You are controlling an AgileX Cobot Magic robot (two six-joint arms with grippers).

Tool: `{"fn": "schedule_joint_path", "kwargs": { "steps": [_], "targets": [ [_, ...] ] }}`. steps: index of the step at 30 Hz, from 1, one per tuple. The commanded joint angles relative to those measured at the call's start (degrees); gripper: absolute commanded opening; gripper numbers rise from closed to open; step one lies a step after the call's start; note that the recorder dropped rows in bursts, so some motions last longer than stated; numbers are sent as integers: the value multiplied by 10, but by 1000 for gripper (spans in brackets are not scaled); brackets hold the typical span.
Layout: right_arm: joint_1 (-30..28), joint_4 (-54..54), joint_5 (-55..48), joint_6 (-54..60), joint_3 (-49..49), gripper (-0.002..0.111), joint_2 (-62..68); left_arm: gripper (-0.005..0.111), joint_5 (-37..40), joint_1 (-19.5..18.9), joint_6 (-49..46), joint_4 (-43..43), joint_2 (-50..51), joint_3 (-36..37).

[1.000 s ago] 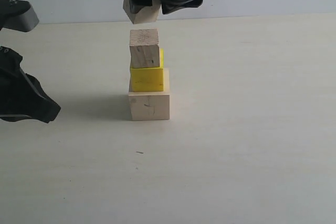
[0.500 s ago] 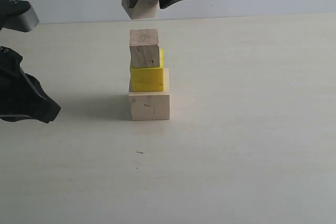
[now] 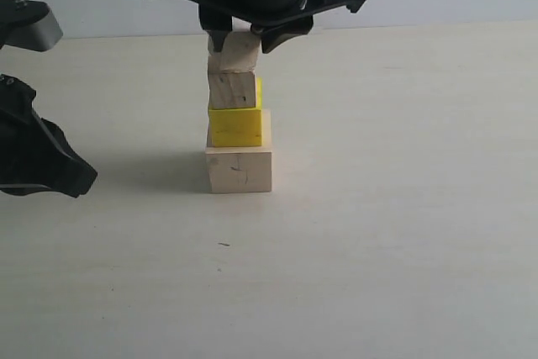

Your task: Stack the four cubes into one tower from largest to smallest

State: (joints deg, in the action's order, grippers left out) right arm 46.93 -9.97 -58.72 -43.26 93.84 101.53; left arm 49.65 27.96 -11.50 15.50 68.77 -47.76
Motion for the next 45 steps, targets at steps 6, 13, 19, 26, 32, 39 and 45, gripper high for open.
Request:
{"fn": "schedule_joint_path", "kwargs": {
  "steps": [6,13,19,26,32,39,45],
  "targets": [
    [1,3,40,-2,4,15,0,0,3,0,-2,5,-1,2],
    [1,-10,41,-2,4,15,-2,0,3,0,-2,5,-1,2],
    [1,-16,34,-2,8,15,-2,0,3,0,-2,5,-1,2],
    [1,-31,-29,21,78,14,0,0,-1,0,-3,14,-1,2],
    [1,-31,-98,29,120,14,31,0,-1,0,-3,16,-1,2],
    [4,-13,-96,22,123,14,45,0,4,0,-3,16,-1,2],
    [4,-28,-82,15,123,14,49,0,5,0,-3,22,-1,2]
  ]
}}
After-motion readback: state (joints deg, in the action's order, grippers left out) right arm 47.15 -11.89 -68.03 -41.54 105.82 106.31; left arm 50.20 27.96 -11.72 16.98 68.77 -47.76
